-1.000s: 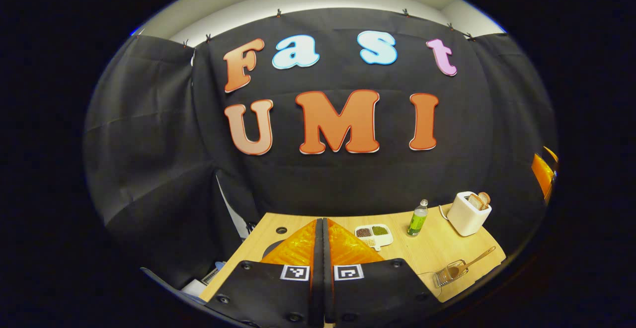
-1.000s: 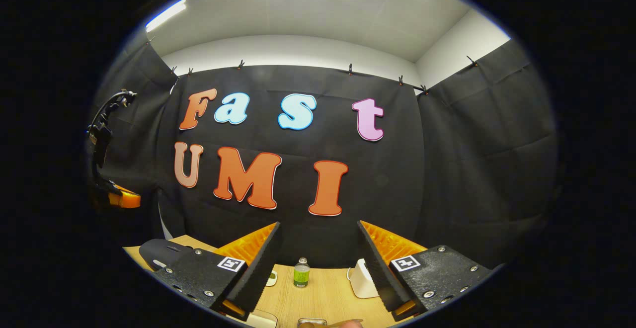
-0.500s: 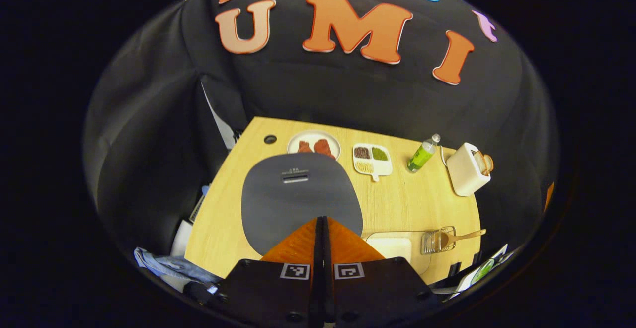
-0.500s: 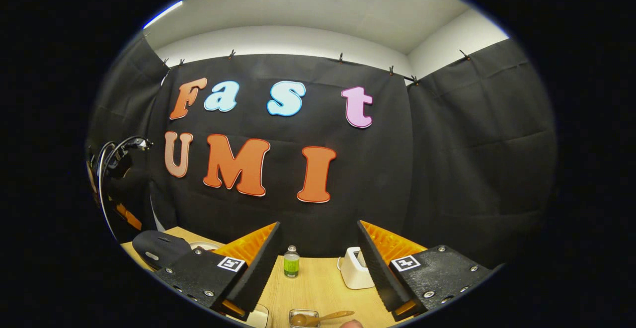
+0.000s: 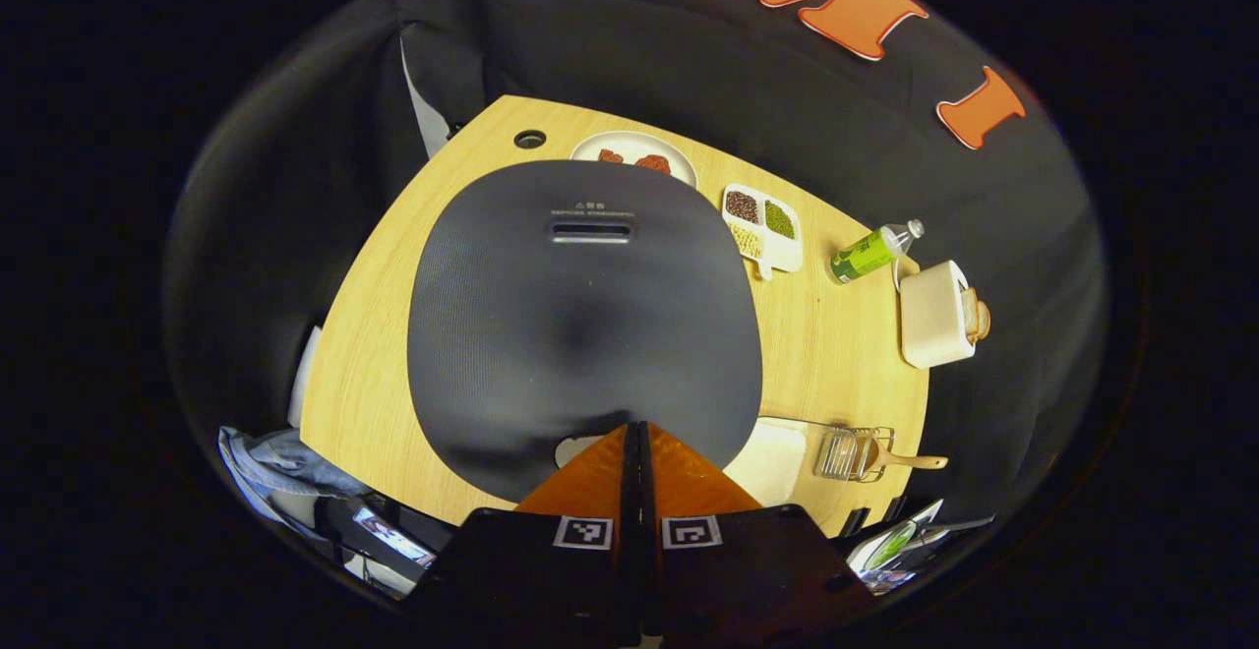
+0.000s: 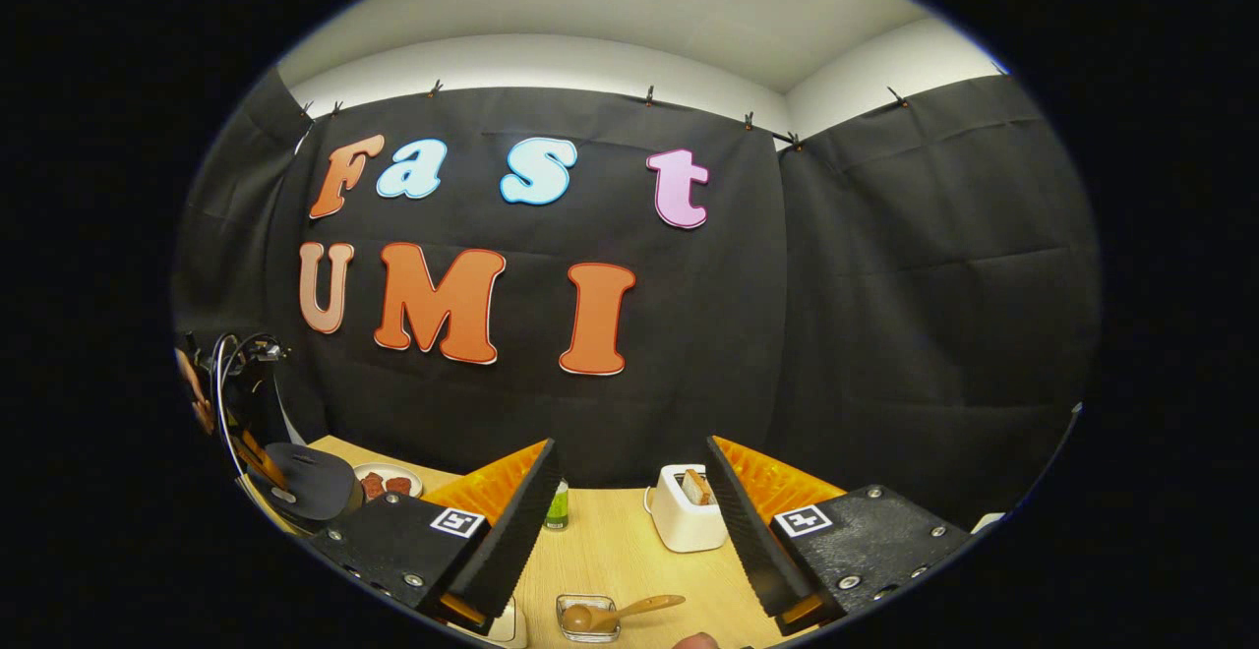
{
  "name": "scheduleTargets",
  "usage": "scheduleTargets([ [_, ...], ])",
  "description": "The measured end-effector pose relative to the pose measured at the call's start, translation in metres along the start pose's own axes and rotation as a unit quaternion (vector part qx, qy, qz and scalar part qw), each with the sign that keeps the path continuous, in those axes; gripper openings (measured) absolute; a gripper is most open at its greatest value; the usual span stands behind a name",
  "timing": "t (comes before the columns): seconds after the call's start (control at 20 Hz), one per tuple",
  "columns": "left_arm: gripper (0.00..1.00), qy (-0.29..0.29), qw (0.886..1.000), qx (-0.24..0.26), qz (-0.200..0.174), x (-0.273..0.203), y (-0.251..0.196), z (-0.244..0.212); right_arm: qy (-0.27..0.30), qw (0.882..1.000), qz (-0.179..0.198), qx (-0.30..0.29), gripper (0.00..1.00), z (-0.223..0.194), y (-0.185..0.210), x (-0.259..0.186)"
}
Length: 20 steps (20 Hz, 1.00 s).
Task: Close the left gripper, press the button to open the rice cooker; take a wooden spoon from the chopstick holder with the right hand, scoop a spoonful of rice and pour it into the rice cooker, then put the wooden spoon back into the chopstick holder.
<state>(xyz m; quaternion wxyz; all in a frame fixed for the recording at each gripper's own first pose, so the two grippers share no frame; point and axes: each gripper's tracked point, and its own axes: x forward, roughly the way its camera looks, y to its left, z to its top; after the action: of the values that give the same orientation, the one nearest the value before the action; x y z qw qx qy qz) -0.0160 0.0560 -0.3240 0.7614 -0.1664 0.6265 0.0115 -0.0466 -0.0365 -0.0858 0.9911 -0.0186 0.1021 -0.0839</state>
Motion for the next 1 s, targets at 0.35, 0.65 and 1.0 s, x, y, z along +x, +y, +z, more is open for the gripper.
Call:
scheduleTargets([
  [0.35,0.05,0.036,0.999,-0.019,0.003,0.009,0.009,-0.007,0.022,1.000,-0.008,0.006,0.92,-0.019,0.001,0.004],
  [0.65,0.05,-0.010,1.000,0.004,-0.008,0.001,0.005,-0.004,0.062,0.998,0.000,0.017,0.92,-0.049,0.000,0.003],
  [1.0,0.05,-0.201,0.974,0.102,0.020,-0.055,-0.015,0.034,0.172,0.976,0.014,0.130,0.91,-0.117,0.000,0.011],
])
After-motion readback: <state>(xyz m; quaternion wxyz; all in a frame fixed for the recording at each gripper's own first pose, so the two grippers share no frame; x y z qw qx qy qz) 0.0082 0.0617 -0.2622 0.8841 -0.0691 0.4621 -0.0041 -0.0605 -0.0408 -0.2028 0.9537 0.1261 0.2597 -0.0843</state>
